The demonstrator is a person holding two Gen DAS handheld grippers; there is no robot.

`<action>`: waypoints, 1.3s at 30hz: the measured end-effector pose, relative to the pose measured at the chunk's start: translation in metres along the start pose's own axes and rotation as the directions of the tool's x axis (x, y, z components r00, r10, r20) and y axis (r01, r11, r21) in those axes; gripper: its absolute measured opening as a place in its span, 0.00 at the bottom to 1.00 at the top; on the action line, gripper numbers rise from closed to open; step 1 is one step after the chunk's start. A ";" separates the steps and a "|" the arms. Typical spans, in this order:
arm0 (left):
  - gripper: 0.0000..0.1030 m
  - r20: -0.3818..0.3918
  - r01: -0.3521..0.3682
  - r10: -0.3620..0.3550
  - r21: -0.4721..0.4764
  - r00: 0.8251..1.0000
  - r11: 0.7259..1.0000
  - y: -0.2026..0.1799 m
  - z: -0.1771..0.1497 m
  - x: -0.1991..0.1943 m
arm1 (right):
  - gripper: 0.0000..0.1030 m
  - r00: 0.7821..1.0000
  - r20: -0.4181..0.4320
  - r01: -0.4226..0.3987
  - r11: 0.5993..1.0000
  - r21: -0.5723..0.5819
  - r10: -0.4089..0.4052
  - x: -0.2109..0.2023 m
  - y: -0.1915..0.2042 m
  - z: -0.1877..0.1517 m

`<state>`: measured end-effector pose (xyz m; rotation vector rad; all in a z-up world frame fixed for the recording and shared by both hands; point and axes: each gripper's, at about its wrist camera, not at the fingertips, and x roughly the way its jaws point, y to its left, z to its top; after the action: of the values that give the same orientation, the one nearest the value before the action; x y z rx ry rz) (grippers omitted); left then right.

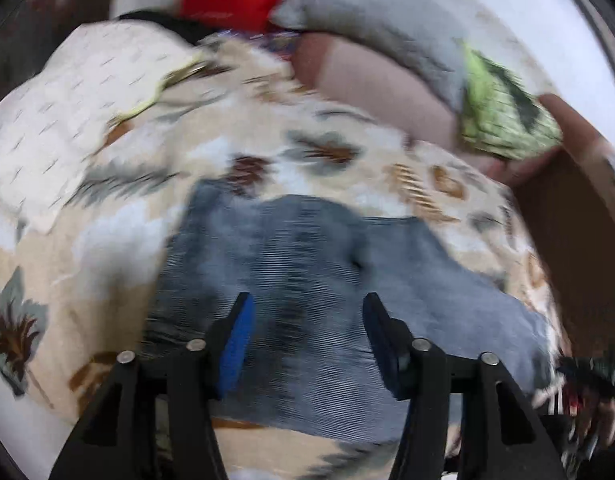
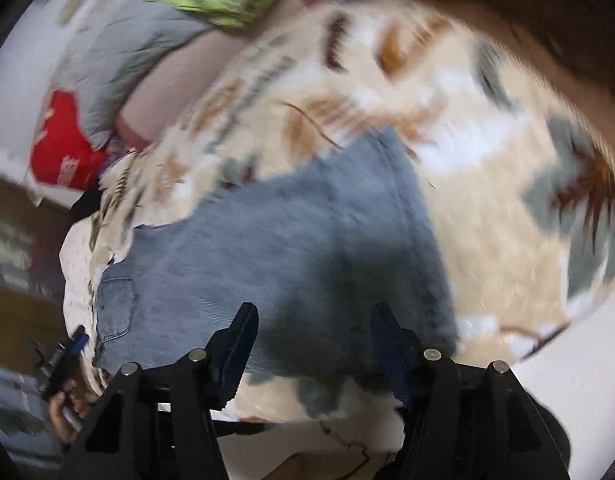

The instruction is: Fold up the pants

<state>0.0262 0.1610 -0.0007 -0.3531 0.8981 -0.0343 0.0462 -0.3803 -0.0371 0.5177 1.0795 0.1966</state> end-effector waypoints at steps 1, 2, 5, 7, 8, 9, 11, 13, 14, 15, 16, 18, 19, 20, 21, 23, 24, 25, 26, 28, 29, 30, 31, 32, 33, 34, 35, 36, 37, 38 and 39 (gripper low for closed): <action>0.63 -0.004 0.010 -0.010 0.038 1.000 0.999 -0.012 -0.004 0.001 | 0.61 1.000 -0.005 -0.023 0.999 -0.023 0.023 0.001 0.010 0.002; 0.63 -0.016 0.011 -0.009 0.074 1.000 0.997 -0.020 -0.008 0.006 | 0.61 0.998 -0.015 -0.067 0.997 -0.043 0.066 0.007 0.024 0.003; 0.63 -0.100 -0.072 0.084 0.124 0.991 0.990 -0.021 -0.021 0.038 | 0.66 0.990 -0.071 -0.130 0.989 -0.076 0.125 0.027 0.038 -0.002; 0.65 -0.134 -0.128 0.136 0.062 0.982 0.990 0.006 -0.025 0.057 | 0.67 0.985 -0.171 0.015 0.996 -0.092 -0.031 0.063 0.022 -0.013; 0.60 -0.112 -0.098 0.099 0.016 0.989 0.995 0.016 -0.023 0.053 | 0.64 0.978 -0.195 0.054 0.995 -0.086 -0.070 0.068 0.015 -0.019; 0.55 -0.106 -0.090 0.088 -0.017 0.991 0.996 0.021 -0.021 0.048 | 0.64 0.985 -0.167 0.035 0.997 -0.075 -0.048 0.065 0.011 -0.020; 0.55 -0.102 -0.066 0.061 -0.044 0.993 0.997 0.024 -0.017 0.039 | 0.64 0.987 -0.152 0.037 0.996 -0.076 -0.048 0.052 0.021 -0.015; 0.55 -0.086 -0.075 0.071 -0.044 0.994 0.996 0.020 -0.013 0.031 | 0.64 0.994 -0.103 0.035 0.992 -0.121 -0.047 0.040 0.036 -0.010; 0.56 -0.073 -0.083 0.079 -0.045 0.994 0.996 0.018 -0.011 0.027 | 0.64 0.995 -0.092 0.029 0.989 -0.143 -0.042 0.036 0.046 -0.007; 0.56 -0.055 -0.084 0.082 -0.044 0.995 0.995 0.014 -0.011 0.023 | 0.64 0.996 -0.083 0.005 0.987 -0.163 -0.019 0.033 0.058 -0.004; 0.56 -0.039 -0.068 0.067 -0.035 0.997 0.997 0.008 -0.011 0.019 | 0.64 0.997 -0.080 -0.013 0.985 -0.172 -0.001 0.034 0.066 -0.001; 0.60 -0.004 -0.047 0.047 0.011 0.999 0.999 -0.006 -0.011 0.014 | 0.64 0.996 -0.091 -0.043 0.976 -0.215 0.024 0.041 0.087 0.005; 0.62 0.014 -0.051 0.051 0.050 0.999 0.997 -0.015 -0.011 0.014 | 0.64 0.995 -0.091 -0.051 0.967 -0.250 0.029 0.047 0.105 0.011; 0.64 0.027 -0.071 0.069 0.087 0.997 0.994 -0.023 -0.010 0.016 | 0.64 0.995 -0.092 -0.056 0.962 -0.268 0.033 0.050 0.114 0.017; 0.64 0.036 -0.103 0.099 0.116 0.994 0.988 -0.027 -0.009 0.019 | 0.64 0.994 -0.101 -0.076 0.953 -0.293 0.048 0.059 0.131 0.023; 0.64 0.019 -0.142 0.141 0.130 0.990 0.981 -0.031 -0.006 0.034 | 0.64 0.984 -0.146 -0.151 0.925 -0.347 0.106 0.082 0.175 0.035; 0.64 0.001 -0.138 0.139 0.116 0.990 0.984 -0.030 -0.003 0.040 | 0.64 0.980 -0.164 -0.171 0.911 -0.374 0.117 0.092 0.193 0.040; 0.63 -0.005 -0.128 0.129 0.098 0.992 0.987 -0.029 0.000 0.044 | 0.64 0.978 -0.180 -0.172 0.887 -0.430 0.103 0.107 0.220 0.049; 0.63 0.006 -0.128 0.128 0.088 0.992 0.988 -0.029 0.004 0.046 | 0.64 0.979 -0.182 -0.166 0.869 -0.466 0.089 0.116 0.235 0.053; 0.64 0.024 -0.166 0.164 0.098 0.986 0.981 -0.028 0.007 0.050 | 0.64 0.973 -0.219 -0.177 0.846 -0.503 0.073 0.139 0.264 0.062; 0.64 0.025 -0.192 0.190 0.102 0.981 0.976 -0.027 0.006 0.055 | 0.64 0.971 -0.230 -0.176 0.828 -0.532 0.060 0.153 0.279 0.066; 0.64 0.015 -0.219 0.218 0.096 0.976 0.971 -0.024 0.006 0.063 | 0.64 0.974 -0.224 -0.164 0.815 -0.556 0.044 0.166 0.289 0.069; 0.64 -0.006 -0.226 0.227 0.077 0.974 0.971 -0.017 0.006 0.071 | 0.64 0.974 -0.227 -0.145 0.795 -0.588 0.009 0.183 0.302 0.072; 0.64 -0.026 -0.221 0.222 0.050 0.975 0.974 -0.008 0.004 0.078 | 0.64 0.971 -0.240 -0.141 0.789 -0.598 -0.008 0.197 0.306 0.074; 0.64 -0.032 -0.209 0.210 0.025 0.977 0.978 -0.002 0.002 0.081 | 0.64 0.967 -0.254 -0.138 0.788 -0.600 -0.025 0.210 0.310 0.074; 0.64 -0.025 -0.196 0.196 0.012 0.980 0.981 0.002 0.000 0.082 | 0.64 0.961 -0.273 -0.137 0.786 -0.603 -0.042 0.223 0.313 0.073; 0.64 -0.021 -0.193 0.193 0.013 0.981 0.981 0.001 0.000 0.081 | 0.62 0.952 -0.300 -0.144 0.776 -0.614 -0.061 0.236 0.315 0.069; 0.64 -0.021 -0.192 0.192 0.018 0.981 0.981 0.001 0.001 0.081 | 0.39 0.949 -0.307 -0.147 0.764 -0.628 -0.069 0.242 0.316 0.067; 0.64 -0.022 -0.186 0.186 0.021 0.982 0.982 0.002 0.000 0.081 | 0.14 0.952 -0.295 -0.139 0.742 -0.656 -0.083 0.246 0.320 0.063; 0.64 -0.022 -0.179 0.180 0.020 0.984 0.984 0.003 0.000 0.082 | 0.11 0.960 -0.259 -0.102 0.721 -0.685 -0.109 0.247 0.323 0.060; 0.65 -0.021 -0.176 0.176 0.018 0.984 0.984 0.004 0.000 0.082 | 0.05 0.965 -0.228 -0.072 0.709 -0.701 -0.127 0.247 0.326 0.059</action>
<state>0.0769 0.1500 -0.0641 -0.2576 0.9482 0.1174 0.2450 -0.0181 -0.0495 -0.2378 1.1673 0.6424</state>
